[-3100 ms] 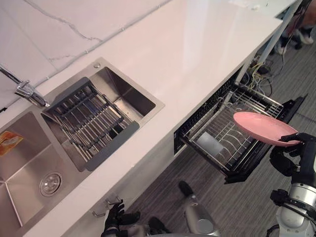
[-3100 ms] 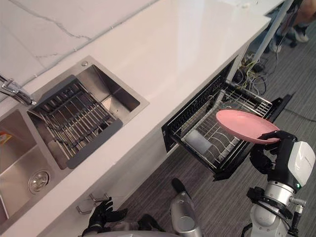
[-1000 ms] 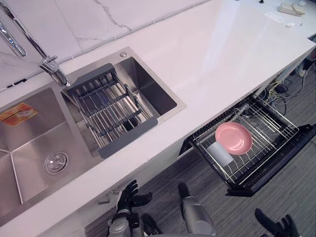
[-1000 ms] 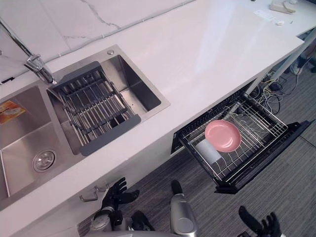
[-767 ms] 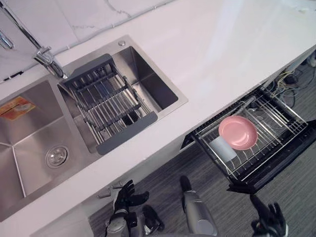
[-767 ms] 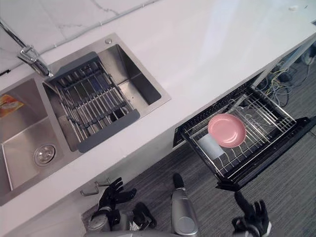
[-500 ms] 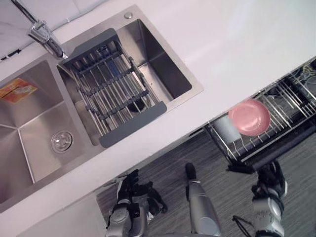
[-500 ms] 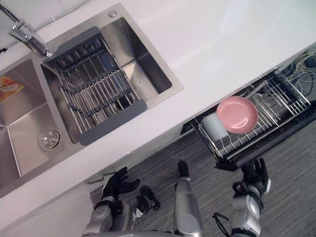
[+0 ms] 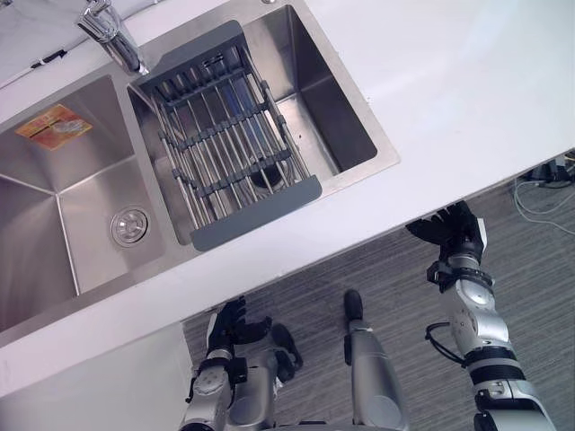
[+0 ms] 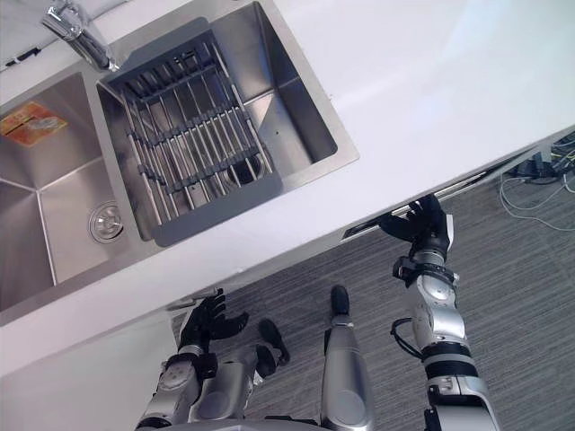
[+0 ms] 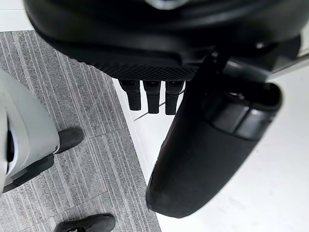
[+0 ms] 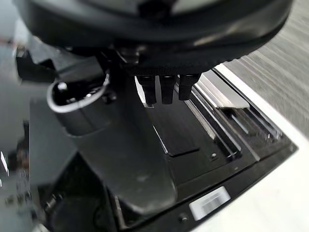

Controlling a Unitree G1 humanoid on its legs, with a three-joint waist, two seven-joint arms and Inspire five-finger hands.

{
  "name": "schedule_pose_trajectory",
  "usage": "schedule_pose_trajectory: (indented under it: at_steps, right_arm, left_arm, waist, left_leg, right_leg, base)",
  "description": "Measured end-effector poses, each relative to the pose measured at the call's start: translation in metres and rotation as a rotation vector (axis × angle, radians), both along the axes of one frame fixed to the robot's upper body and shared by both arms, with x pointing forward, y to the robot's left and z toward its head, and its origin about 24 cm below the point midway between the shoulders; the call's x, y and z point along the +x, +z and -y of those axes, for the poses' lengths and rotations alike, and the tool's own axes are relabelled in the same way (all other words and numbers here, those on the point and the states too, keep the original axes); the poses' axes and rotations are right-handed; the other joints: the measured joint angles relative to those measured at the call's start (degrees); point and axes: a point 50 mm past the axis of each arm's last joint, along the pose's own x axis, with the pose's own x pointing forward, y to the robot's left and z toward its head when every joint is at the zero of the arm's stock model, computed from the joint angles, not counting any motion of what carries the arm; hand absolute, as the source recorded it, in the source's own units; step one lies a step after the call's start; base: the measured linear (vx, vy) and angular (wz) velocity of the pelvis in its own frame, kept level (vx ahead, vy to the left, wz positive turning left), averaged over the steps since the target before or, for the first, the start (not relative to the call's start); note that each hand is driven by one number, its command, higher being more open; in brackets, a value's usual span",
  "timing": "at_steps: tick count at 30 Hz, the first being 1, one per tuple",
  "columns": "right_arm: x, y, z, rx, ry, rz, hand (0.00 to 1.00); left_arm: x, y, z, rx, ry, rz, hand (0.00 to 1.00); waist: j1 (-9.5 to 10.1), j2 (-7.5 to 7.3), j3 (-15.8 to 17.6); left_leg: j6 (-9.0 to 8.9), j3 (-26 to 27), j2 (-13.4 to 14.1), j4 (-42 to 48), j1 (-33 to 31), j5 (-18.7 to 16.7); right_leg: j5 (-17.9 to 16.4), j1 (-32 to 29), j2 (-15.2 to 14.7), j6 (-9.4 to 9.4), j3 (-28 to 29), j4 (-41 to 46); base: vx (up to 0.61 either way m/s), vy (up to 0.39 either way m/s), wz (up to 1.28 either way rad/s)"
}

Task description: Walk over to the sink, pick up the cup, carry it to the dishwasher, place the cup inside the dishwasher, then close the dishwasher door

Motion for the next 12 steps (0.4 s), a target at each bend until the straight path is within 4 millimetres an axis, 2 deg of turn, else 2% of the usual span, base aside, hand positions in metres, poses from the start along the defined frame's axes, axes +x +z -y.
schedule_pose_trajectory:
  at_steps: [6, 8, 12]
  right_arm:
    - [-0.012, -0.017, 0.018, -0.069, -0.032, -0.084, 0.90]
    - [-0.028, -0.033, 0.028, -0.093, -0.053, -0.151, 0.90]
    - [-0.066, -0.066, 0.041, -0.117, -0.095, -0.300, 0.90]
  left_arm:
    - [-0.006, -0.006, -0.011, 0.042, -0.019, -0.044, 0.90]
    - [-0.009, -0.008, -0.020, 0.065, -0.019, -0.064, 0.90]
    - [-0.018, -0.012, -0.033, 0.096, -0.015, -0.101, 0.90]
  waist:
    - [-1.33, 0.02, -0.26]
    - [-1.30, -0.10, -1.31]
    - [-0.92, -0.64, -5.97]
  left_leg:
    - [-1.19, -7.26, -1.25, -4.59, 1.00, 3.96]
    - [-1.72, -10.48, -1.69, -7.11, 2.51, 5.72]
    - [-2.48, -14.96, -1.82, -11.15, 4.90, 7.87]
  right_leg:
    - [0.90, 5.18, -0.87, -0.64, -6.68, -4.93]
    - [0.87, 7.97, -0.86, -0.76, -9.65, -6.57]
    - [0.46, 12.39, -0.34, -1.30, -14.55, -9.50]
  base:
    - [-0.06, -0.071, 0.52]
    - [0.00, -0.072, 0.73]
    - [0.06, -0.034, 0.55]
